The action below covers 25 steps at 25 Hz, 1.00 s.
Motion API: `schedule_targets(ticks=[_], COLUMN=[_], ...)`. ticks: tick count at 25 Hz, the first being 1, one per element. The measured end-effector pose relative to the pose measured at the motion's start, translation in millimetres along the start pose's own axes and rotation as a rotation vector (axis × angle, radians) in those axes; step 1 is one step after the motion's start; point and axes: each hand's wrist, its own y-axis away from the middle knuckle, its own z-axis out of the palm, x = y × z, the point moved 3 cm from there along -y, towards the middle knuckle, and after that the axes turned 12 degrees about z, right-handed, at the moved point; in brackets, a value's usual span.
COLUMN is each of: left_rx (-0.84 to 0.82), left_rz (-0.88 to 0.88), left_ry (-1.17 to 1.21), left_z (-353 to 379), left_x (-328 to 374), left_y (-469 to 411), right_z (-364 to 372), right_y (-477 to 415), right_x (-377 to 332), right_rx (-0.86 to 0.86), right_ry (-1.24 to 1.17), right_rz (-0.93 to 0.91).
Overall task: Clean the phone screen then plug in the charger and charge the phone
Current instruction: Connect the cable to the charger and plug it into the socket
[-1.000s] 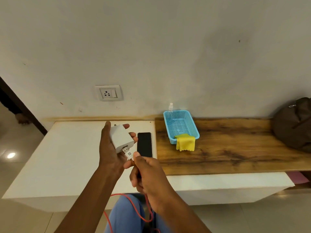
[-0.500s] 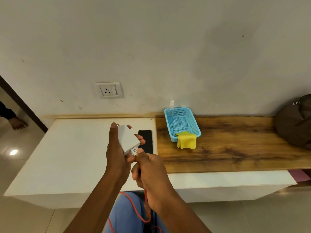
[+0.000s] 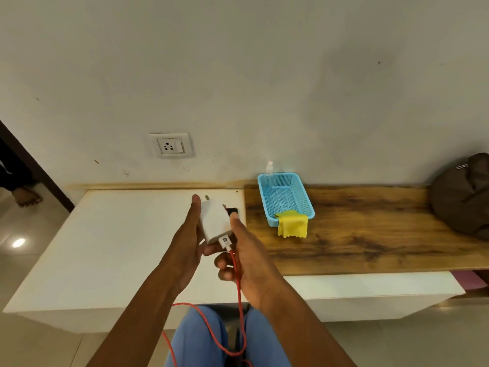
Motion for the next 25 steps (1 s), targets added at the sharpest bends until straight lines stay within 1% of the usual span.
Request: schedule_targets(ticks=[3, 5, 8, 10, 12, 16, 19, 25], left_rx=[-0.123, -0.119, -0.006, 0.116, 0.233, 0.352, 0.42, 0.564], left_rz=[-0.063, -0.103, -0.03, 0.03, 0.048, 0.01, -0.043, -0.069], left_ry=[0.004, 0.038, -0.047, -0.099, -0.129, -0.173, -0.167, -0.166], left_z=[12.5, 18.8, 9.3, -6.5, -27.4, -70.3, -100.5, -139.6], left_x=[1.3, 0.8, 8.5, 20.4, 31.0, 33.9, 18.9, -15.2], left_y=[3.8, 6.4, -7.2, -29.3, -59.3, -123.4, -166.1, -232.3], right_z=[2.8, 5.5, 16.0, 27.0, 39.6, 64.9, 74.5, 85.3], right_y=[-6.2, -18.0, -41.8, -64.4, -93.8, -164.5, -220.5, -304.6], right_x=[-25.2, -44.5, -73.6, -87.7, -97.1, -102.4, -106.9, -108.8], right_rx=[0.009, 0.026, 0.007, 0.002, 0.015, 0.017, 0.037, 0.067], right_ry=[-0.012, -0.036, -0.023, 0.026, 0.071, 0.077, 0.072, 0.032], right_rz=[-0.049, -0.047, -0.055, -0.048, -0.036, 0.023, 0.053, 0.09])
